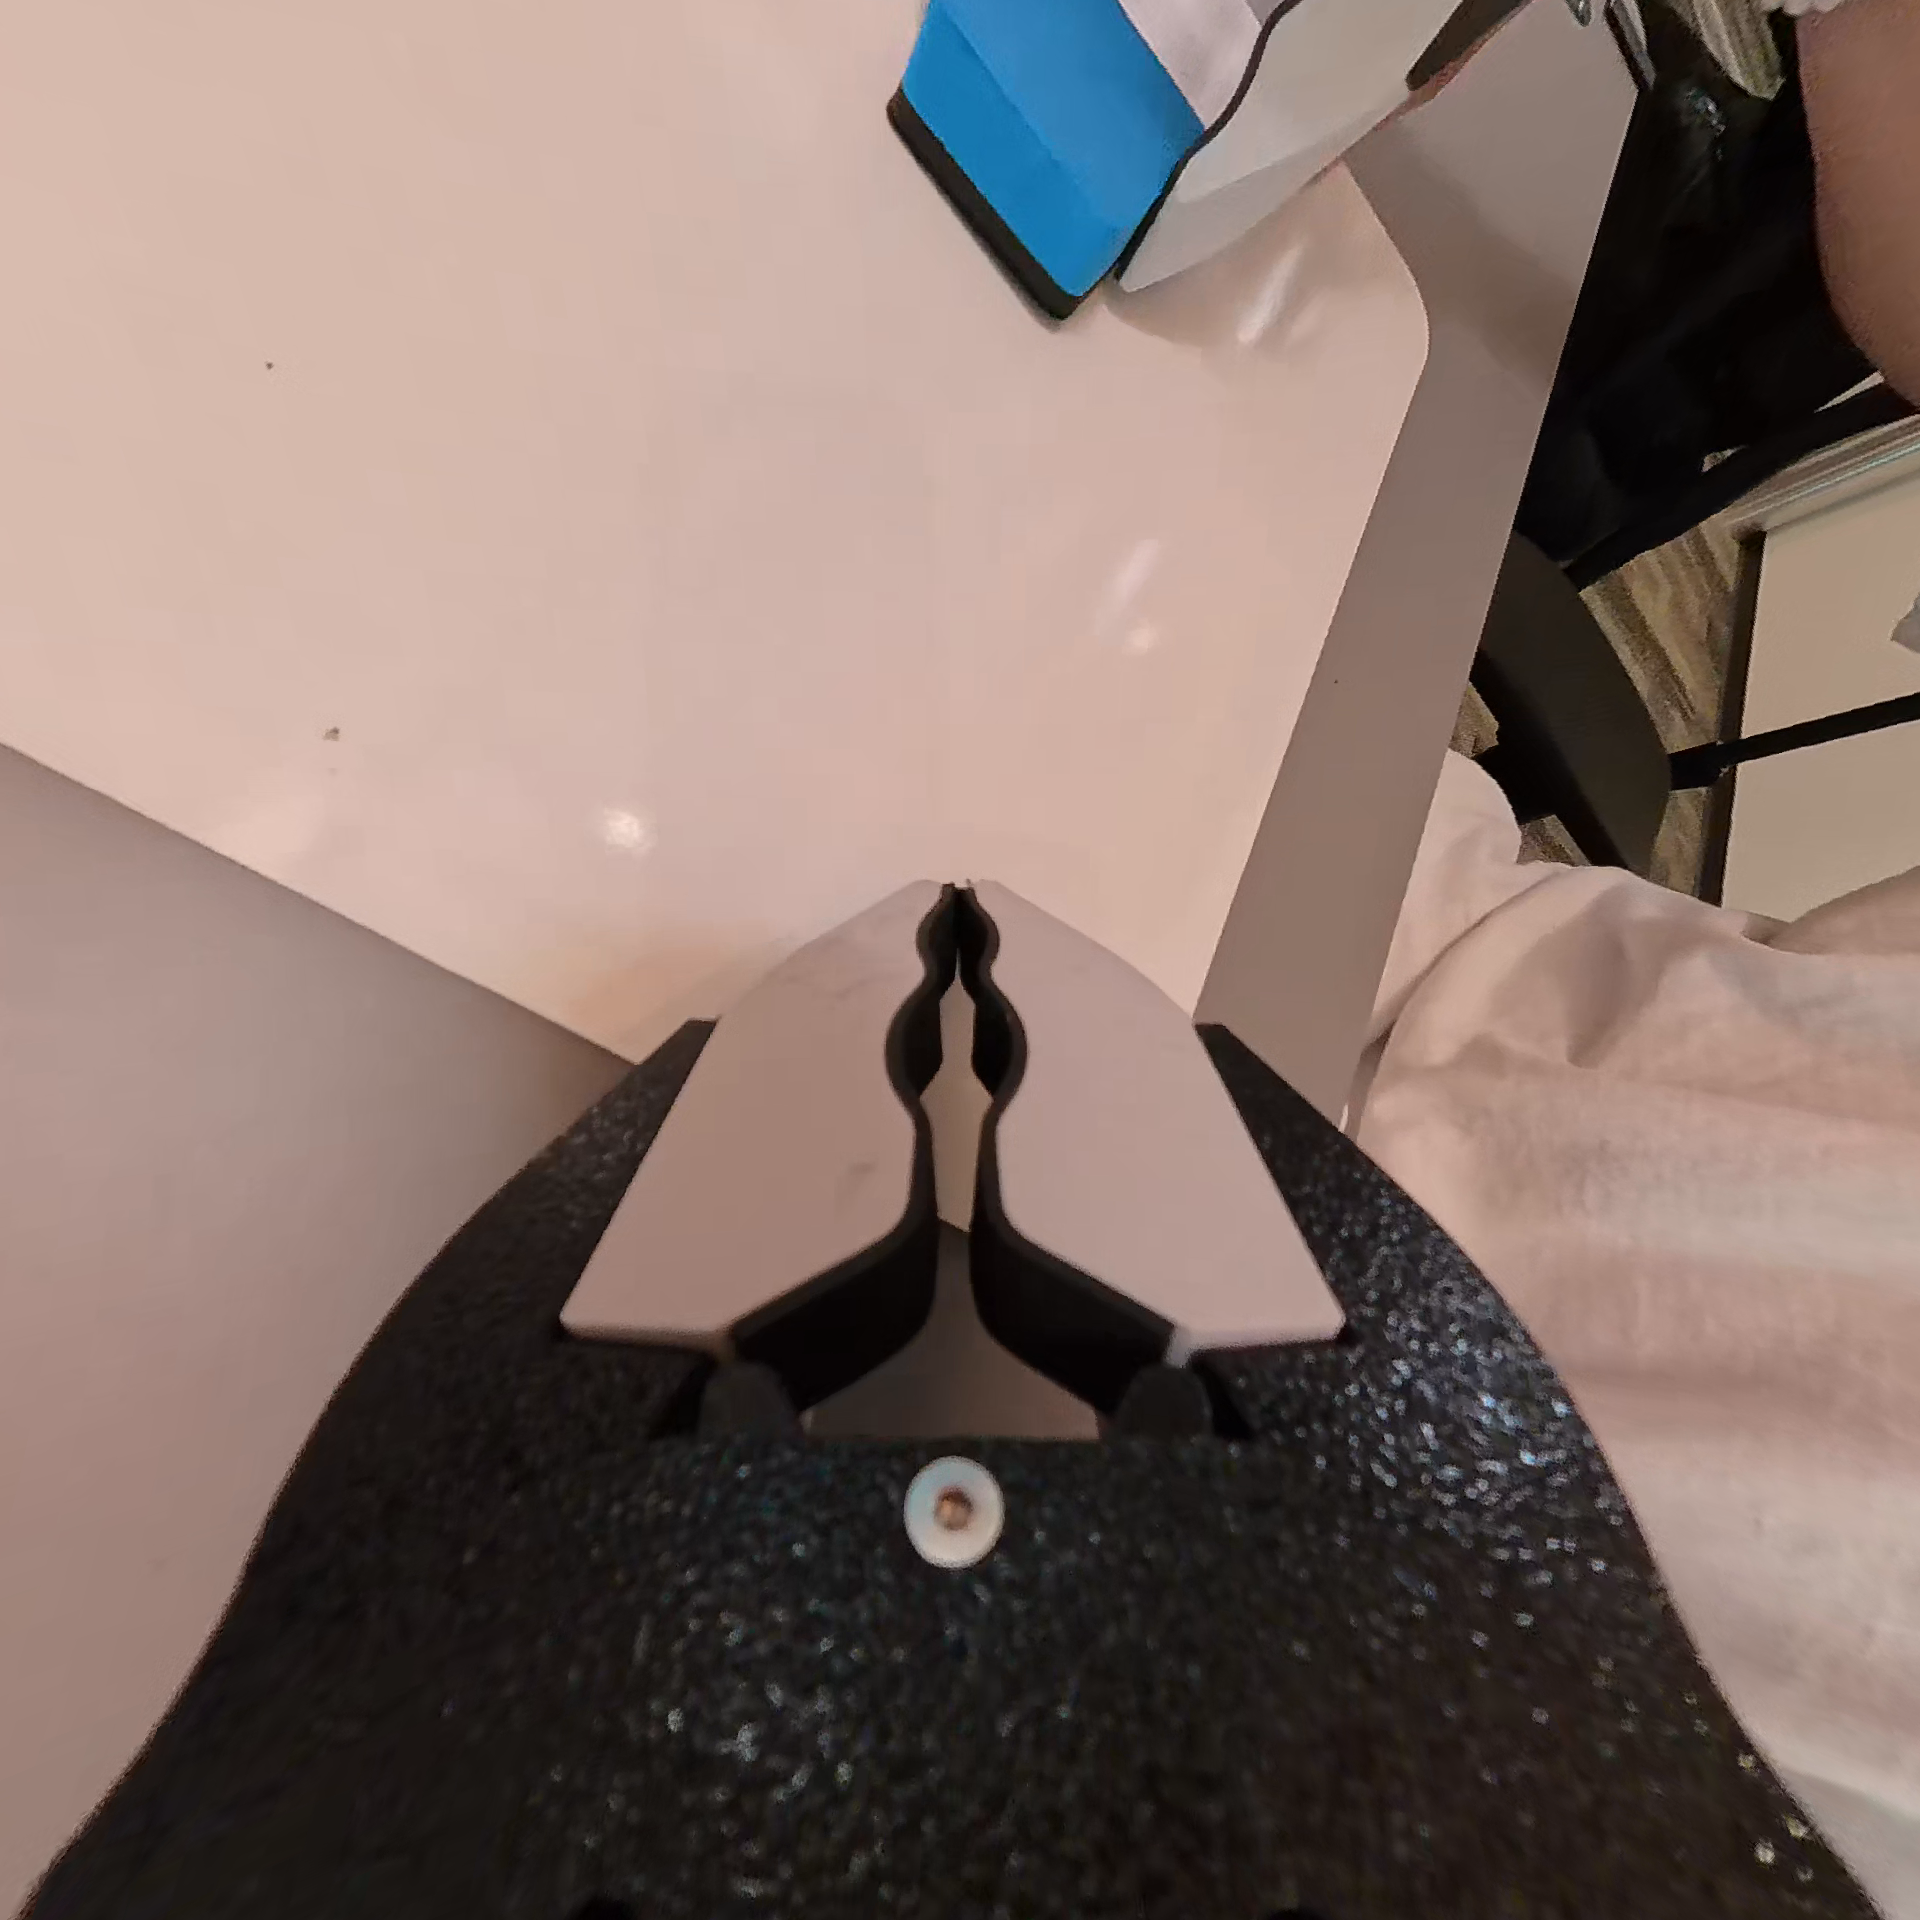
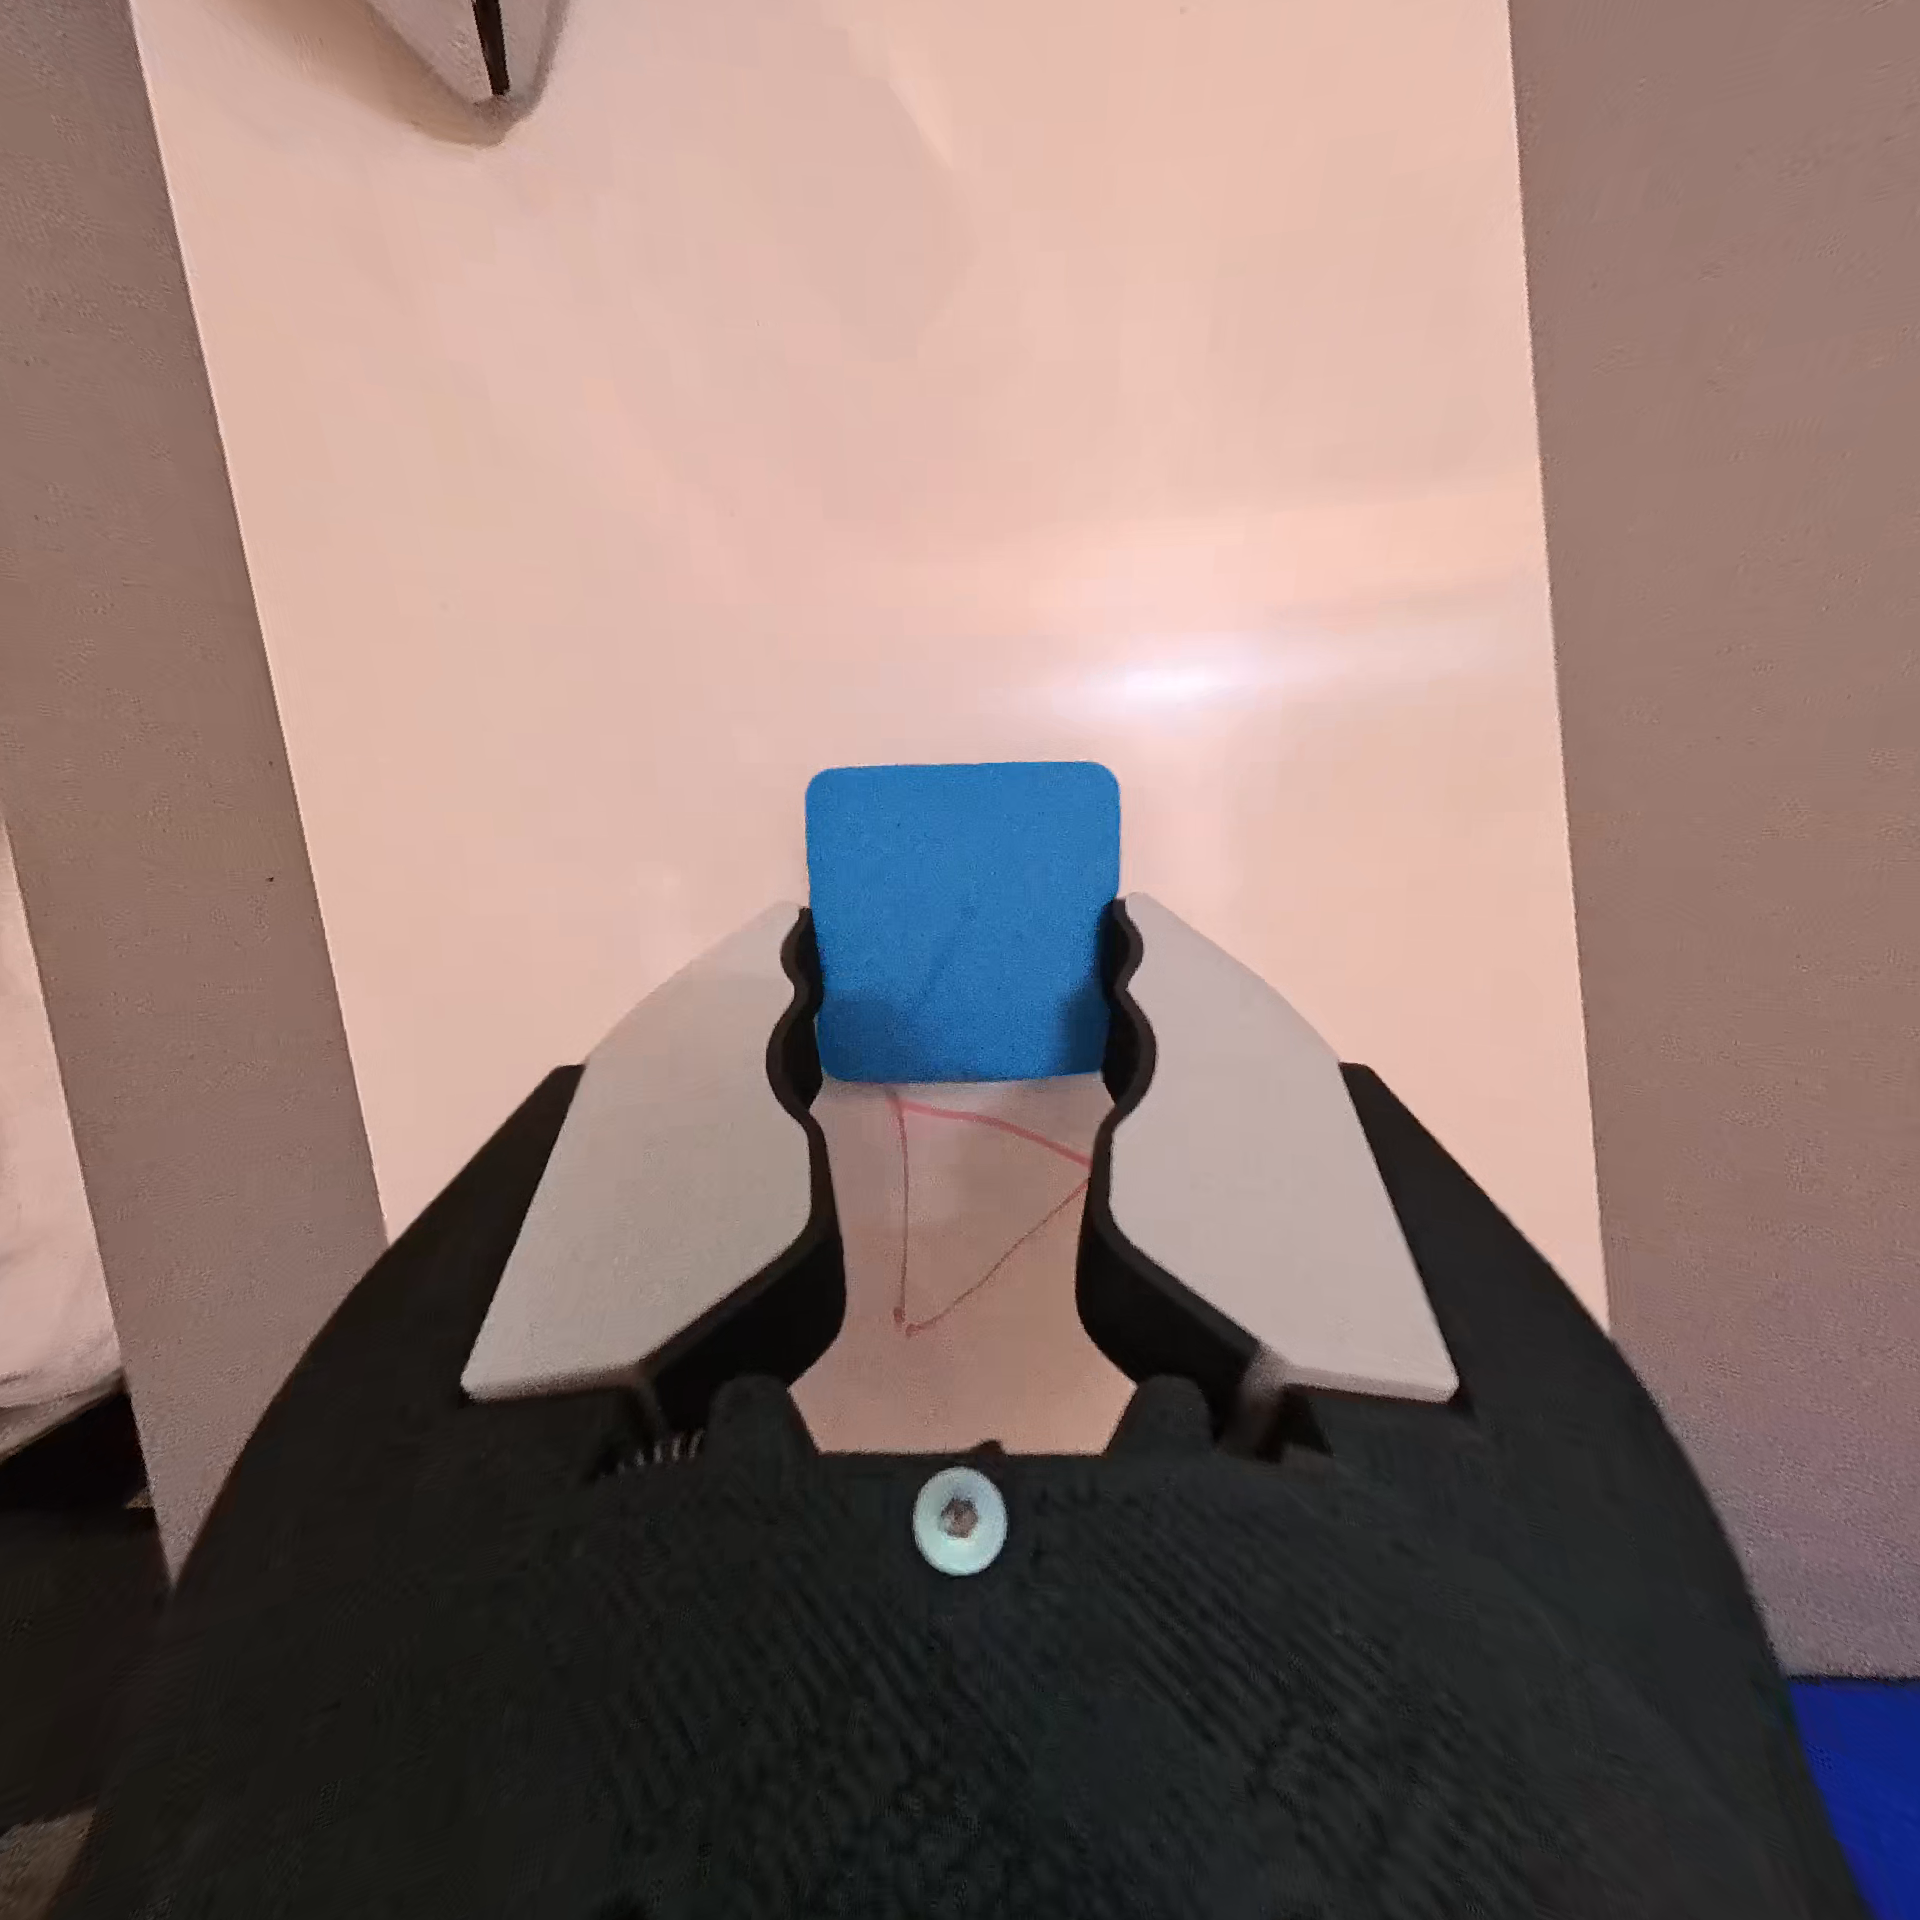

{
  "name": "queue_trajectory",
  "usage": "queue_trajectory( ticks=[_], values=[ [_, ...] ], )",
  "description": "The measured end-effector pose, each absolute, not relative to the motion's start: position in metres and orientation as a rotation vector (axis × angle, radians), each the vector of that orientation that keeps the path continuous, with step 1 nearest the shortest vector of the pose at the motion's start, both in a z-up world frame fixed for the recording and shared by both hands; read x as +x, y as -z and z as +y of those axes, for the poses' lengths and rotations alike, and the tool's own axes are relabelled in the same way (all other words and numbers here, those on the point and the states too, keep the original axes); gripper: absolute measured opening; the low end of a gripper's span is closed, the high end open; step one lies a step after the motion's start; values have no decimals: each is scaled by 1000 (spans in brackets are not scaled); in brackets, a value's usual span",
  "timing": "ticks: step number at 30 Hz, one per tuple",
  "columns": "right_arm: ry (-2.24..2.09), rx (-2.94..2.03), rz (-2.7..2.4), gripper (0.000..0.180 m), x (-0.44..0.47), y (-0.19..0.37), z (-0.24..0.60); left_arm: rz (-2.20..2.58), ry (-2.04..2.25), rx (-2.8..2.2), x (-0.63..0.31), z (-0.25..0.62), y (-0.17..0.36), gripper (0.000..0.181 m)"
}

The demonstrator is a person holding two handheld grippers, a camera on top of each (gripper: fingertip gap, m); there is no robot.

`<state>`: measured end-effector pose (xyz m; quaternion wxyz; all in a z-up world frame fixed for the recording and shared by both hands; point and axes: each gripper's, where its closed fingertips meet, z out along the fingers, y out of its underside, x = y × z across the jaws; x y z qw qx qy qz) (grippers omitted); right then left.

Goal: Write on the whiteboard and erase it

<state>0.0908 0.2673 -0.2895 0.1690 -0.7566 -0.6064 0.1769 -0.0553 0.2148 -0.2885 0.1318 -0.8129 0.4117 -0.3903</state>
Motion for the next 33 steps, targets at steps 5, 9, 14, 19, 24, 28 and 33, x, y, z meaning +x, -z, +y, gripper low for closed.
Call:
queue_trajectory(
  ticks=[5,9,14,19,24,28,33],
  values=[
    [-372,-2197,-1767,53,105,292,259,1201,1106,-2348,-55,215,289,0],
    [-424,-2268,-1586,53,117,291,279,1202,1105,-2346,-55,215,289,0],
    [-355,-2149,-1743,53,115,291,256,1203,1109,-2345,-55,215,289,0],
    [-471,-2221,-1535,53,127,290,278,1212,1117,-2343,-55,214,289,0],
    [-405,-2124,-1734,53,110,290,254,1218,1084,-2327,-55,215,289,0],
    [-432,-2212,-1611,53,146,290,281,1214,1112,-2340,-55,215,289,0],
    [-382,-2125,-1752,53,144,291,254,1219,1064,-2323,-55,215,289,0]
  ],
)
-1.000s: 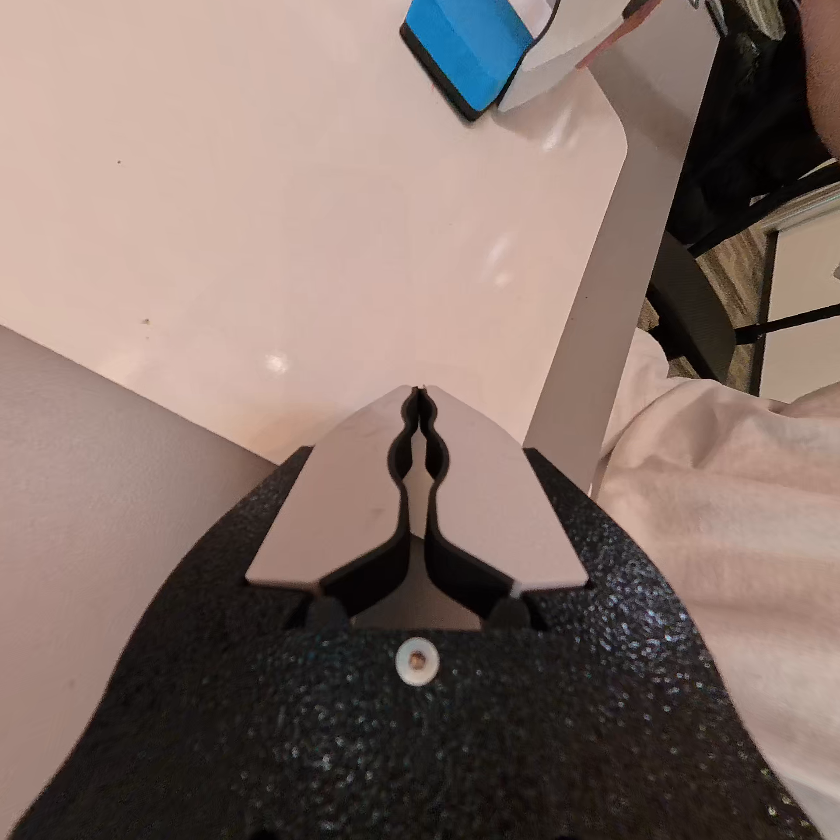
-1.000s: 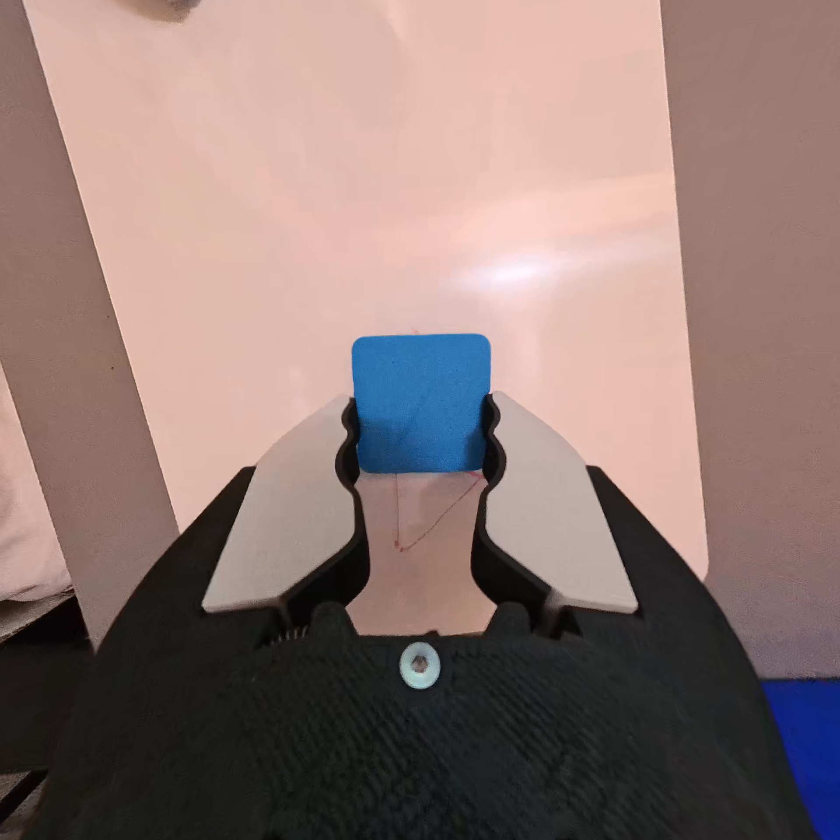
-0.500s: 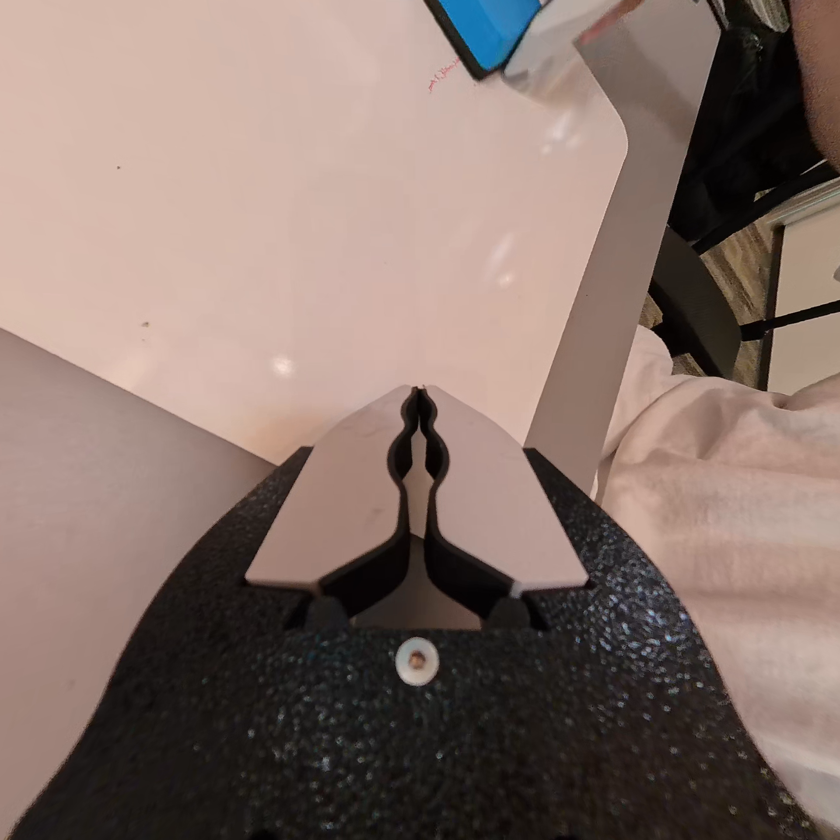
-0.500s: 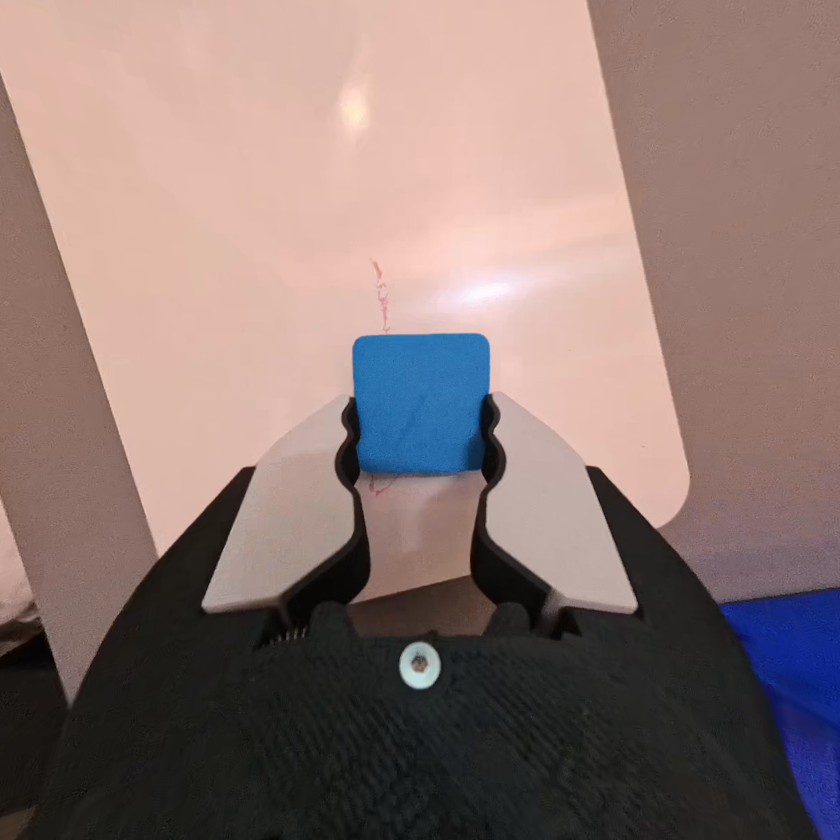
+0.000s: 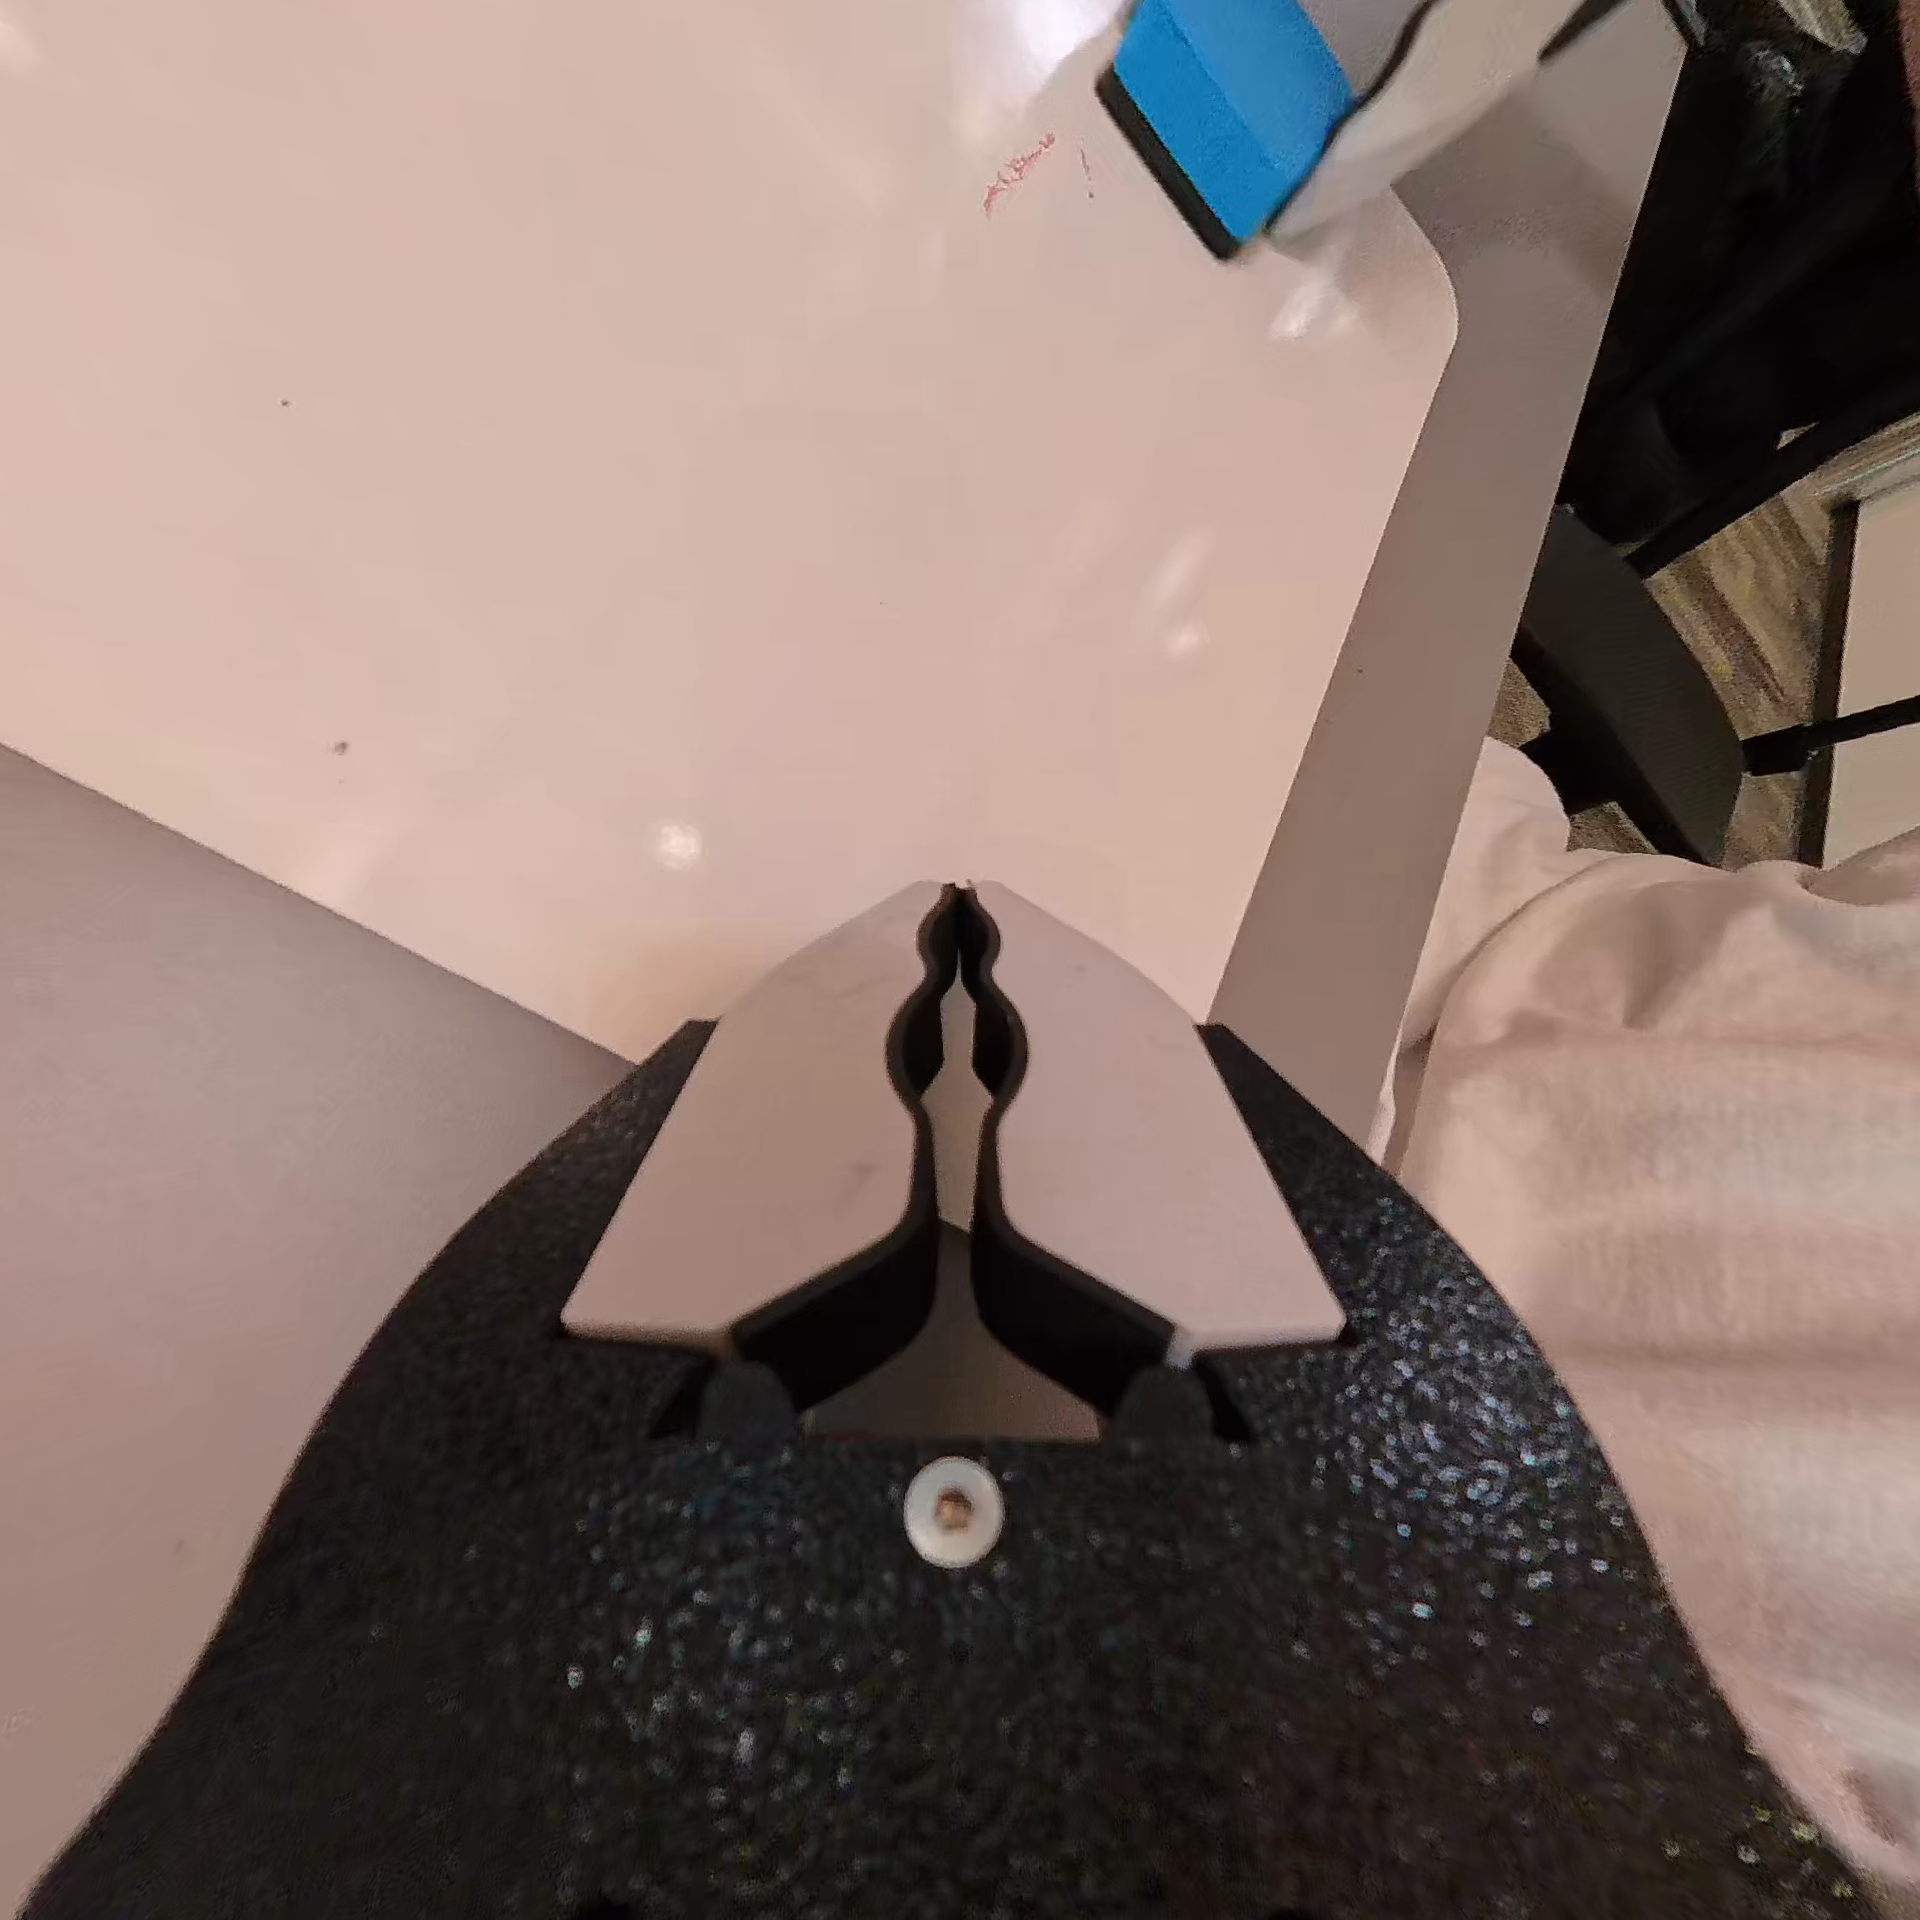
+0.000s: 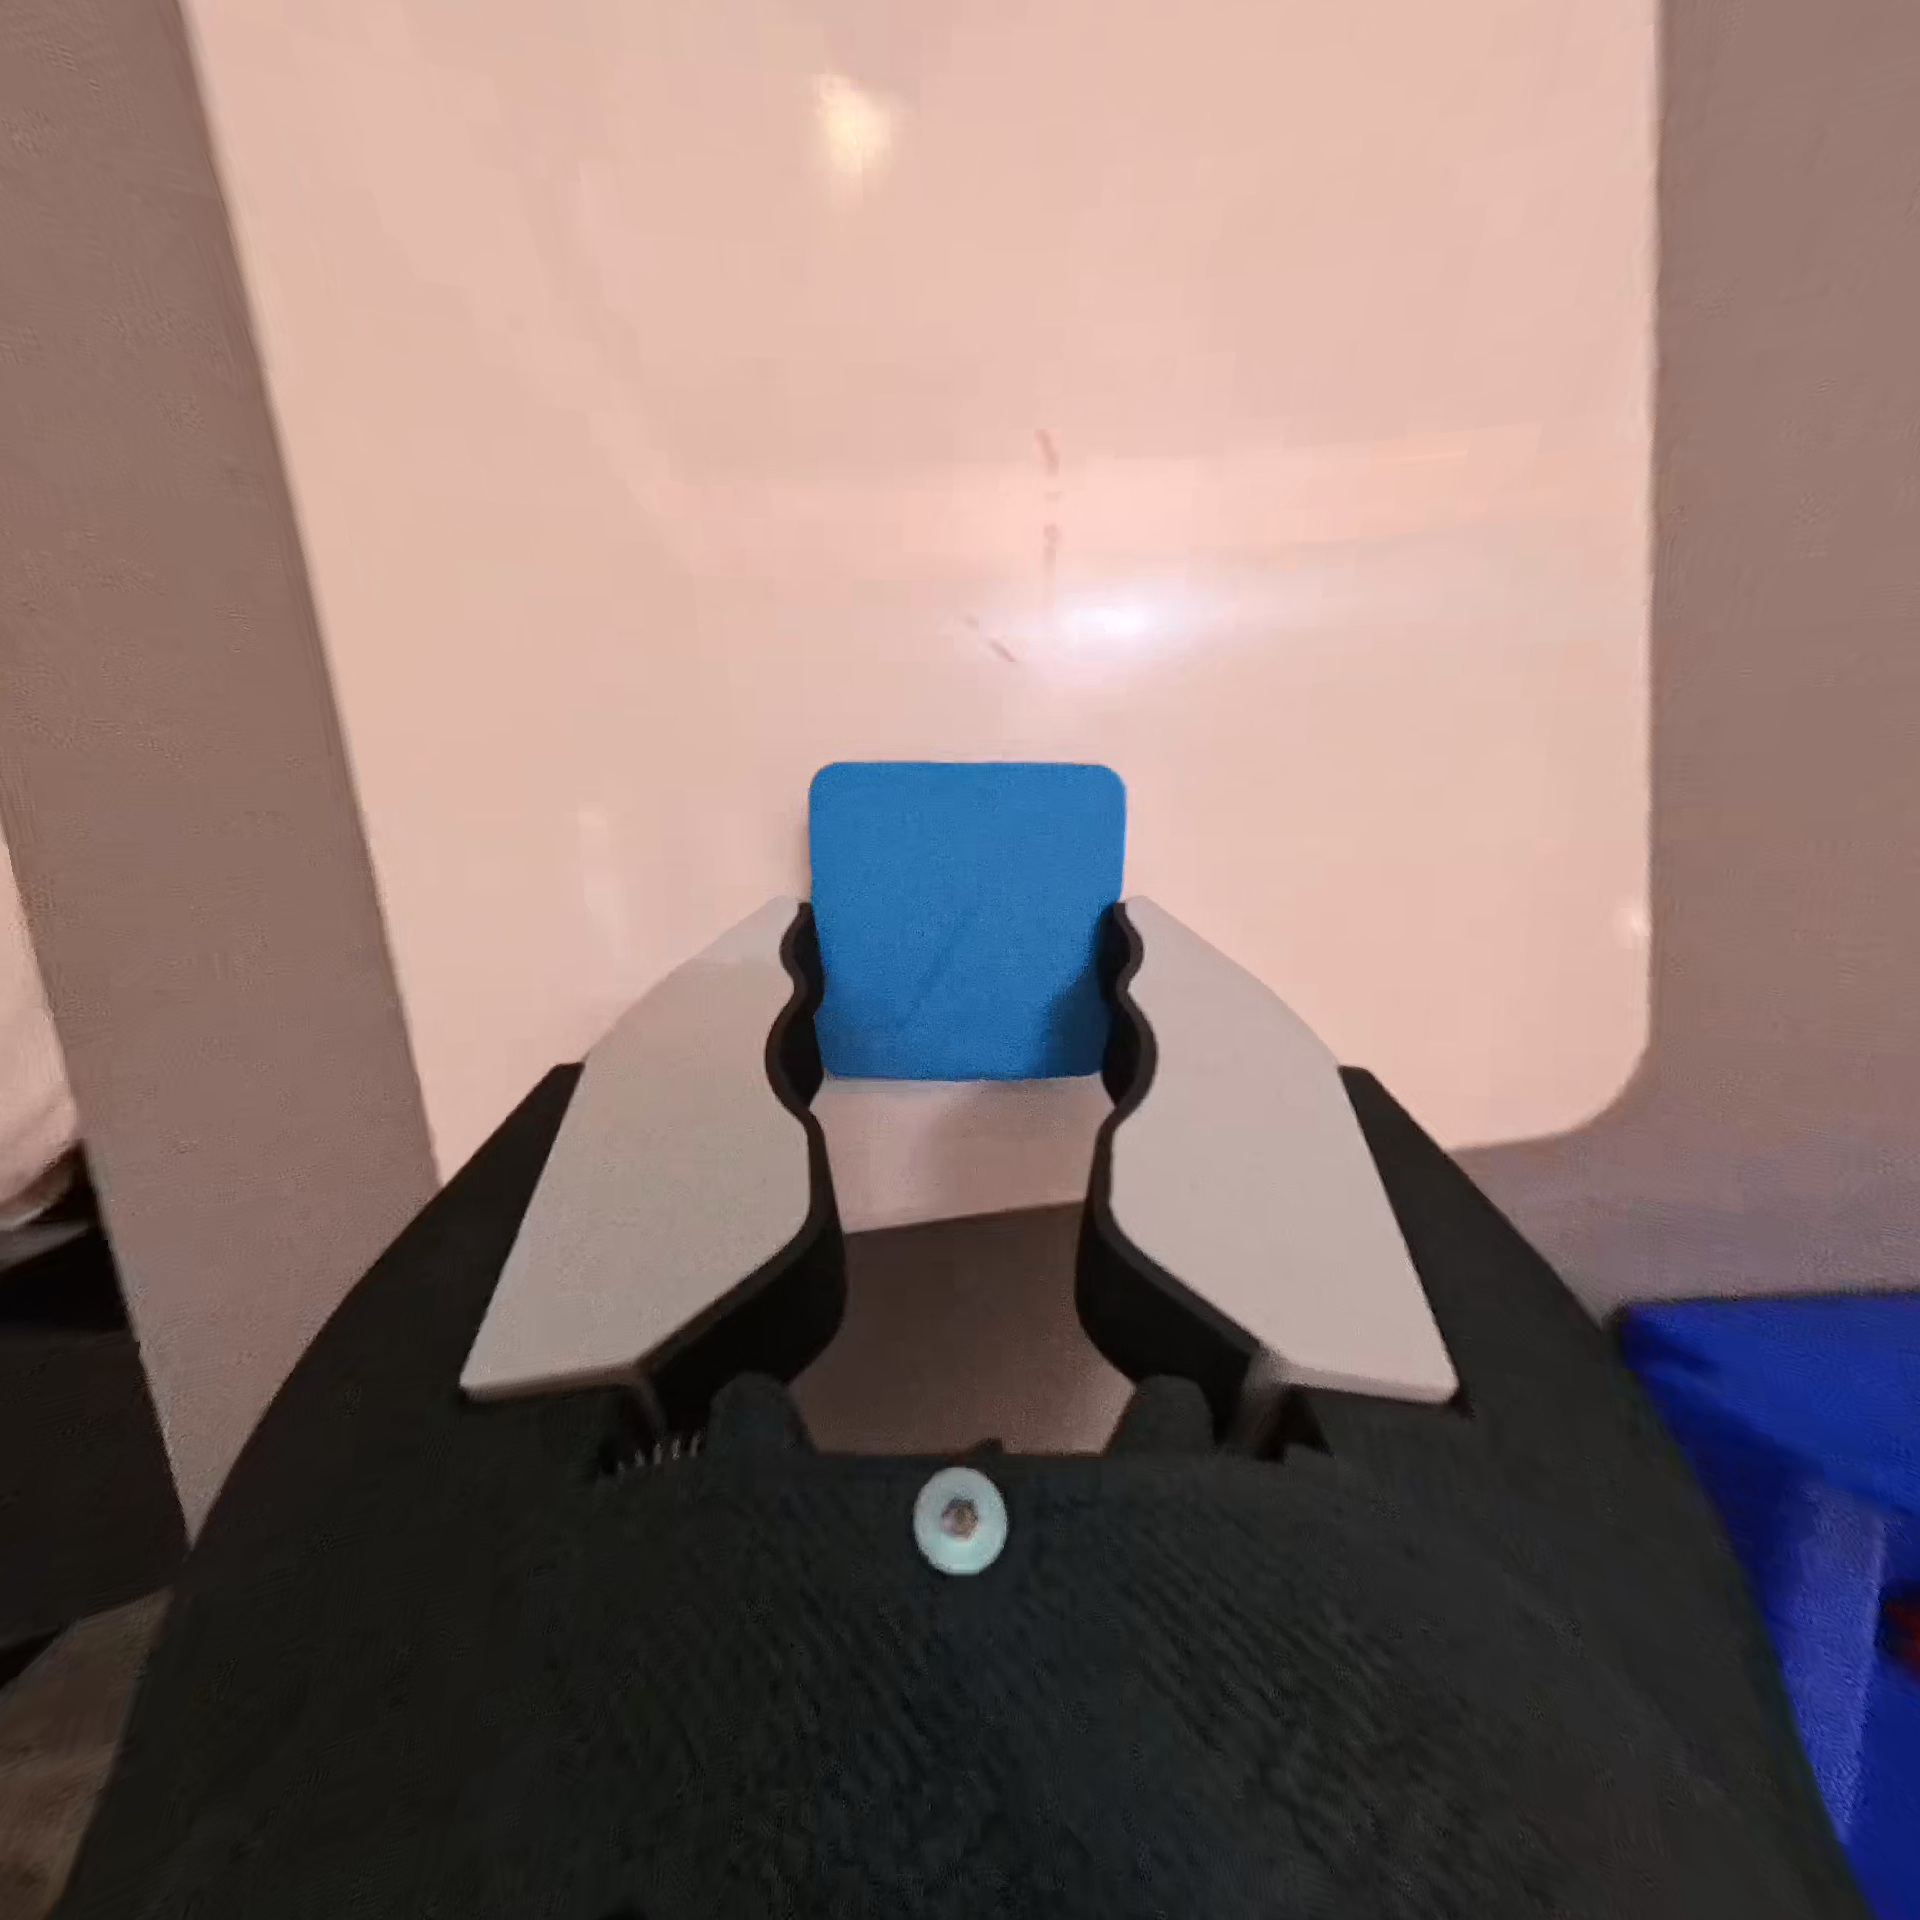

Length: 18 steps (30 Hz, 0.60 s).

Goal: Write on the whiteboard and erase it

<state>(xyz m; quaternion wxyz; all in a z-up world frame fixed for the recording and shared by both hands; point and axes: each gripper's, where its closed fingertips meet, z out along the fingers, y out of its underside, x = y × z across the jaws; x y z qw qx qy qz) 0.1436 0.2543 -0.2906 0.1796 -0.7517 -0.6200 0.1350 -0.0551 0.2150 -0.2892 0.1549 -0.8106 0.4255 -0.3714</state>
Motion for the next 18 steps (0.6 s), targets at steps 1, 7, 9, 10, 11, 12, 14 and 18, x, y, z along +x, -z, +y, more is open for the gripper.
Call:
queue_trajectory(
  ticks=[1,7,9,10,11,12,14,18],
  values=[
    [-364,-2171,-1660,53,155,291,268,1217,1069,-2325,-55,215,289,0],
    [-364,-2185,-1729,53,154,290,254,1226,1076,-2325,-55,215,289,0],
    [-341,-2276,-1549,53,171,290,279,1226,1081,-2325,-55,215,289,0],
    [-394,-2295,-1476,53,170,290,284,1225,1088,-2326,-55,215,289,0],
    [-390,-2270,-1490,53,163,290,282,1225,1089,-2326,-55,215,289,0],
    [-395,-2204,-1578,53,145,290,270,1227,1084,-2323,-55,215,289,0],
    [-383,-2117,-1712,53,111,289,254,1230,1064,-2316,-55,215,289,0],
    [-440,-2240,-1531,53,109,288,293,1238,1081,-2319,-54,216,289,0]
  ],
)
